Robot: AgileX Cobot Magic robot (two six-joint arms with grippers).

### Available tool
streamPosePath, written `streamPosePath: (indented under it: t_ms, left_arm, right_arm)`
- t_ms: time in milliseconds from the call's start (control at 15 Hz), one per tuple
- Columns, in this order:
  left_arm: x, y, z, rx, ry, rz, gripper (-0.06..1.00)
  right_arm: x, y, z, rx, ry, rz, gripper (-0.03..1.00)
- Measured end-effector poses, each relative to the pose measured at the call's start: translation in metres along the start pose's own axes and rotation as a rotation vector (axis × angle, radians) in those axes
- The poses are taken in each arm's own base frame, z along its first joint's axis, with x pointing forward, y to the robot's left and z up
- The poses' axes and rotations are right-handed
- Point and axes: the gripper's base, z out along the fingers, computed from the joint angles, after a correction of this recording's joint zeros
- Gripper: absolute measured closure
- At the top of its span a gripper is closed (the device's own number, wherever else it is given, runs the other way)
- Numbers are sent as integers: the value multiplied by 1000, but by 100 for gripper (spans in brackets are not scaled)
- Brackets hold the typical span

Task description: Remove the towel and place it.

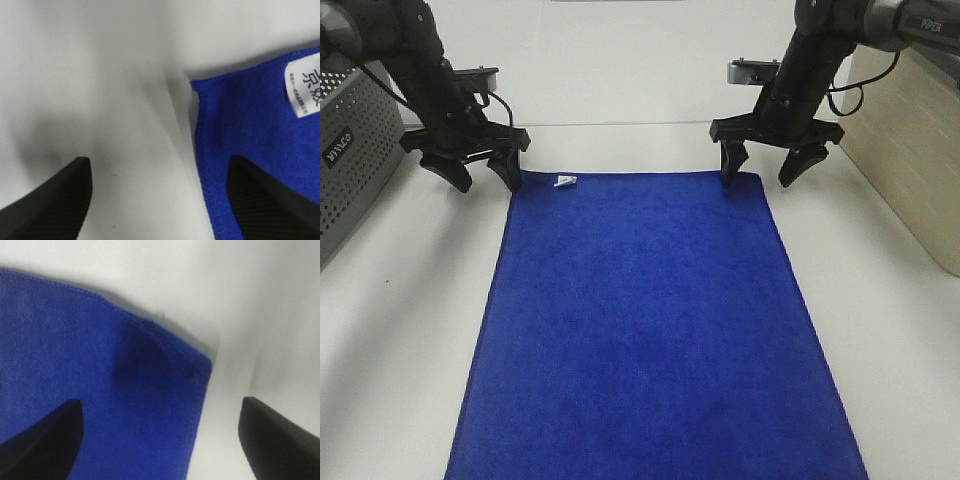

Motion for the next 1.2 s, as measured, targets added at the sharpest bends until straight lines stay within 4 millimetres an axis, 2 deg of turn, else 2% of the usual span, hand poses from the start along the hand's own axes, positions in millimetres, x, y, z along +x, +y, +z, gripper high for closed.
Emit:
streamPosePath:
  t_ms: [333, 533, 933, 1200]
  left_arm:
    - [-3, -8, 5, 1, -38, 14, 24]
    - [-3, -7, 5, 1, -38, 14, 24]
    - [-5, -8, 5, 2, -61, 14, 24]
    - [-4, -18, 12, 7, -50, 31, 24]
  right_arm:
    - [-6, -2, 9, -1, -60, 5, 17]
    - [-6, -4, 21, -2, -51, 1, 17]
    - [-11, -15, 20, -43, -92, 43, 18]
    - [-10, -17, 23, -44, -65, 26, 19]
